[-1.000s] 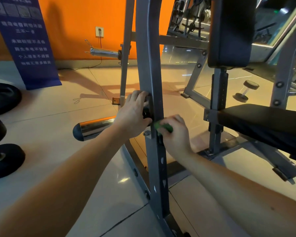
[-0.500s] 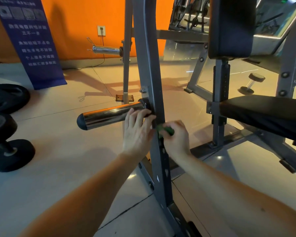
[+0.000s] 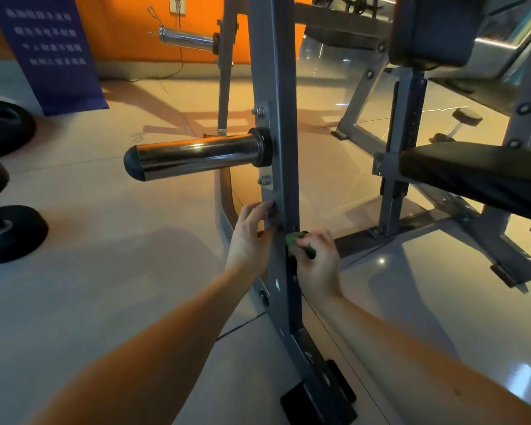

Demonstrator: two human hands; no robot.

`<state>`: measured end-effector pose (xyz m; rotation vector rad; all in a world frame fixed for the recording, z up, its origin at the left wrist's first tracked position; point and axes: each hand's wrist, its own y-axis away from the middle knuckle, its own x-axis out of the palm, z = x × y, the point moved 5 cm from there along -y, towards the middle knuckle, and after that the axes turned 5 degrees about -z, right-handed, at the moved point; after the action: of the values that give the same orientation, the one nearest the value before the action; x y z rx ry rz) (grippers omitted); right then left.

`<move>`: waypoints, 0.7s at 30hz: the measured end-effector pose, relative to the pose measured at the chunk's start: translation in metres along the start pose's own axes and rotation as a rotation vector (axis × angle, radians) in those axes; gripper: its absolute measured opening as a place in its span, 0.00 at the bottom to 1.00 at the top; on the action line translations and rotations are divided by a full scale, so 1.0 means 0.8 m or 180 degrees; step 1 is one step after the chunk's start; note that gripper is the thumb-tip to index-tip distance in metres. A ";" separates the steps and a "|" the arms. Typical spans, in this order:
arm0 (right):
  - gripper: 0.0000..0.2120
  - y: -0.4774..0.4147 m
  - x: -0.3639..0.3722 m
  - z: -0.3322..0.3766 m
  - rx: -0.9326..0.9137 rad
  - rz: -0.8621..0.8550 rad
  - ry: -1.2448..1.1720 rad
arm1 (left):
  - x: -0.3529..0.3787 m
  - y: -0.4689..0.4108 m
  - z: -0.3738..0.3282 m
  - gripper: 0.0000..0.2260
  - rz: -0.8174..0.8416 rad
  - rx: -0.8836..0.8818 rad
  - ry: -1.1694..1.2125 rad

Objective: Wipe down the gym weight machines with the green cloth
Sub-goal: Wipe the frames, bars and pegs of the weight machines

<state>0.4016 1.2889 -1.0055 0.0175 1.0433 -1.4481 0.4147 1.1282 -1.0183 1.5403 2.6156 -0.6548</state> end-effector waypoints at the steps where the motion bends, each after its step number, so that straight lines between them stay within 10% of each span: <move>1: 0.05 -0.002 -0.003 0.002 0.0078 0.0062 0.0042 | 0.001 0.003 0.001 0.25 0.0021 0.0005 0.0004; 9: 0.03 -0.151 -0.009 0.083 -0.0235 -0.0539 -0.0052 | 0.002 0.008 0.002 0.23 0.0065 0.0057 0.0055; 21: 0.05 -0.060 -0.010 0.025 0.0384 -0.0104 0.0075 | 0.003 0.008 0.011 0.25 0.0108 0.0234 -0.0230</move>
<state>0.3758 1.2739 -0.9622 0.1050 0.9780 -1.5422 0.4170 1.1297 -1.0291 1.5455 2.5346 -0.7967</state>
